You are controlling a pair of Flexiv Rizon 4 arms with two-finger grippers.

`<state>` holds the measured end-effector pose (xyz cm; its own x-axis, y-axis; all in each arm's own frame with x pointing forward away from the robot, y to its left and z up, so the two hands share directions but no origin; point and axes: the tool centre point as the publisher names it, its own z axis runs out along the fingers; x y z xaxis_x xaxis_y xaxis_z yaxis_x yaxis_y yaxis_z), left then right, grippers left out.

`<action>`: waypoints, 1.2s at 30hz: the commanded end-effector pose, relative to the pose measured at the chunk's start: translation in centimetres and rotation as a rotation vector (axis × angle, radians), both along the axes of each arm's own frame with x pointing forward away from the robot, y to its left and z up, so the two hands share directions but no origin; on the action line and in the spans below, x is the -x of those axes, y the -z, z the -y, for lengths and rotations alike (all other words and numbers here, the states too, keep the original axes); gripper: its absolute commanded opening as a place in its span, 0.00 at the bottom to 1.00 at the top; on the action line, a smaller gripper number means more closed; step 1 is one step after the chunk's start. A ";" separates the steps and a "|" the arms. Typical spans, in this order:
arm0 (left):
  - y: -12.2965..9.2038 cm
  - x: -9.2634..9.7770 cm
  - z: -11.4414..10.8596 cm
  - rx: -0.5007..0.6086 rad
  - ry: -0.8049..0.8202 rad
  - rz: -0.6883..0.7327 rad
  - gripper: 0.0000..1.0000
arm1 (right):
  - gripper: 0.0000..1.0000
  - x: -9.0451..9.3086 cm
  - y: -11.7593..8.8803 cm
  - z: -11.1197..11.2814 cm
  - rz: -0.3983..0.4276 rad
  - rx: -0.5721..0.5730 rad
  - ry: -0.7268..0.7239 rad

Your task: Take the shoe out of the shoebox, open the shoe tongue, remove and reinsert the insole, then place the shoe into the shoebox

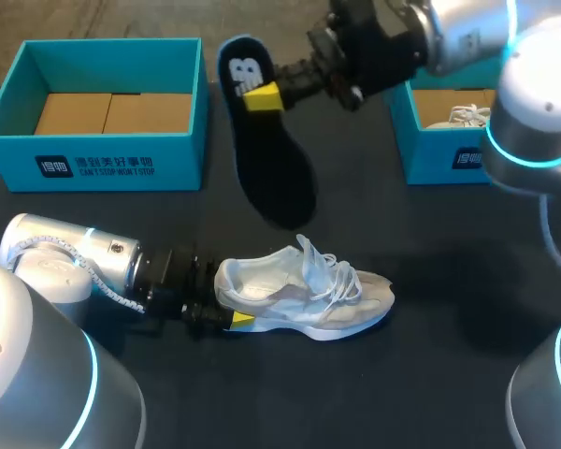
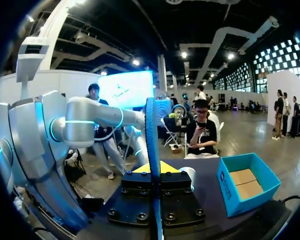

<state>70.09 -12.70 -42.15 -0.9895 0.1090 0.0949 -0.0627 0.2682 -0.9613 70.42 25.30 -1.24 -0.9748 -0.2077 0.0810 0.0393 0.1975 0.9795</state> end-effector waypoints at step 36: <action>0.5 -0.1 -0.2 0.000 -0.001 0.001 0.00 | 0.00 6.3 -5.4 10.6 -0.164 -0.054 0.322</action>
